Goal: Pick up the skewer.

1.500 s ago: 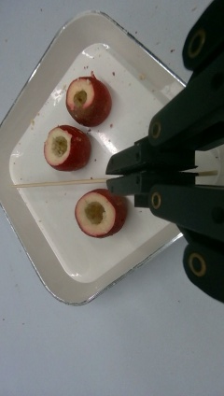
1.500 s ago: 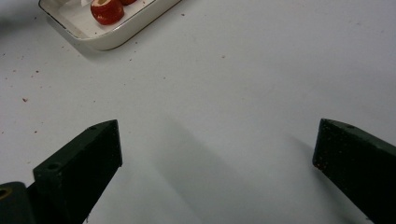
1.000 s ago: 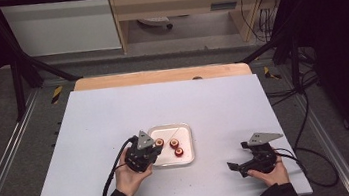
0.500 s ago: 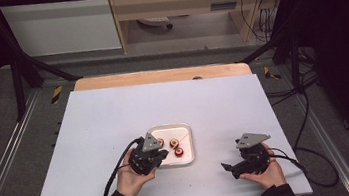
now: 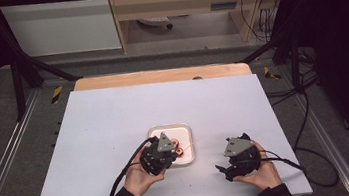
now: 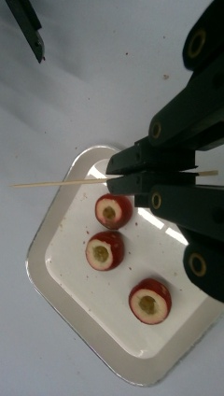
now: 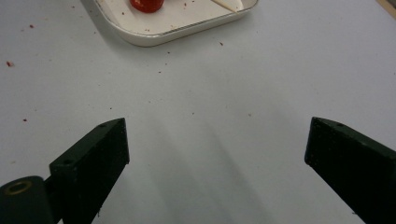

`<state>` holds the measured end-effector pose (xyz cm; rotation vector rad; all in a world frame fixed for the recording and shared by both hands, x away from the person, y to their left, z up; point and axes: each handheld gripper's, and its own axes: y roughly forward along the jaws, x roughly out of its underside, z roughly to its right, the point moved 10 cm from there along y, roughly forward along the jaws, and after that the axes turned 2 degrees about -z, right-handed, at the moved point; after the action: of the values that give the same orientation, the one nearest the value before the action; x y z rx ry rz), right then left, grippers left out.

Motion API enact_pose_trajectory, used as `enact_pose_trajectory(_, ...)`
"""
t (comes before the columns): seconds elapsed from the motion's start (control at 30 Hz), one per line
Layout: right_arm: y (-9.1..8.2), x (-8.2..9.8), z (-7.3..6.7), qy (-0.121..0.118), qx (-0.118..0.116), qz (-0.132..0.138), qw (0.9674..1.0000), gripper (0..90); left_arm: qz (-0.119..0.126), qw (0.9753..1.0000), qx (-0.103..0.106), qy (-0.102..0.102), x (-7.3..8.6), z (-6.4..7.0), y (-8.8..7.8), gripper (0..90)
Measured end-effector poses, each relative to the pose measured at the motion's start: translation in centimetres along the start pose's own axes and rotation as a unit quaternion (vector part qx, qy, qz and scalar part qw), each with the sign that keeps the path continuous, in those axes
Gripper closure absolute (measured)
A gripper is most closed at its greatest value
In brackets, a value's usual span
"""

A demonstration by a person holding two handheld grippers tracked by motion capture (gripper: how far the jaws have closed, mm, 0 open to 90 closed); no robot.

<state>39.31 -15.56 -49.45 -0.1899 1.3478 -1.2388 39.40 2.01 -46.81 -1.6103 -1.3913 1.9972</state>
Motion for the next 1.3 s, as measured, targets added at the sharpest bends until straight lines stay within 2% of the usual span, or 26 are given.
enact_pose_trajectory(0.03, 0.0, 0.0, 0.0, 0.0, 0.0, 0.0, 1.0, 8.5, -0.001, 1.0, 0.001, 0.004, -0.2, 0.2, 0.1, 88.7)
enact_pose_trajectory(0.23, -0.2, -0.9, -0.7, -0.054, 0.015, 0.004, 0.9984, 14.9, -0.013, 0.9995, 0.013, 0.025, -1.1, 1.4, 0.7, 88.7)
enact_pose_trajectory(0.4, -0.1, -1.2, -0.9, -0.096, 0.026, 0.007, 0.9951, 20.9, -0.025, 0.9986, 0.02, 0.042, -1.8, 2.3, 1.3, 88.7)
enact_pose_trajectory(0.57, 0.2, -1.4, -1.3, -0.138, 0.022, 0.017, 0.99, 30.0, -0.035, 0.9974, 0.027, 0.057, -2.5, 3.1, 2.0, 88.7)
enact_pose_trajectory(0.83, 0.7, -1.4, -1.5, -0.207, 0.016, 0.02, 0.978, 44.3, -0.049, 0.9952, 0.038, 0.075, -3.1, 4.4, 2.8, 88.7)
enact_pose_trajectory(1.0, 0.9, -1.1, -1.6, -0.239, 0.016, 0.014, 0.9707, 53.6, -0.053, 0.9941, 0.045, 0.083, -3.4, 5.0, 3.0, 88.7)
enact_pose_trajectory(1.13, 1.0, -1.1, -1.5, -0.267, 0.021, 0.013, 0.9633, 62.3, -0.056, 0.9933, 0.049, 0.089, -3.6, 5.2, 3.1, 88.7)
enact_pose_trajectory(1.2, 1.0, -1.0, -1.5, -0.274, 0.026, 0.008, 0.9613, 67.0, -0.057, 0.9929, 0.051, 0.09, -3.7, 5.4, 3.1, 88.7)
enact_pose_trajectory(1.23, 1.0, -0.9, -1.6, -0.281, 0.019, 0.006, 0.9595, 69.5, -0.057, 0.9929, 0.051, 0.091, -3.7, 5.4, 3.2, 88.7)
enact_pose_trajectory(1.27, 1.0, -0.9, -1.5, -0.289, 0.024, 0.007, 0.9571, 71.9, -0.057, 0.9927, 0.052, 0.092, -3.7, 5.5, 3.2, 88.7)
enact_pose_trajectory(1.3, 1.0, -0.9, -1.7, -0.291, 0.021, 0.007, 0.9563, 73.7, -0.058, 0.9926, 0.053, 0.092, -3.6, 5.5, 3.2, 88.7)
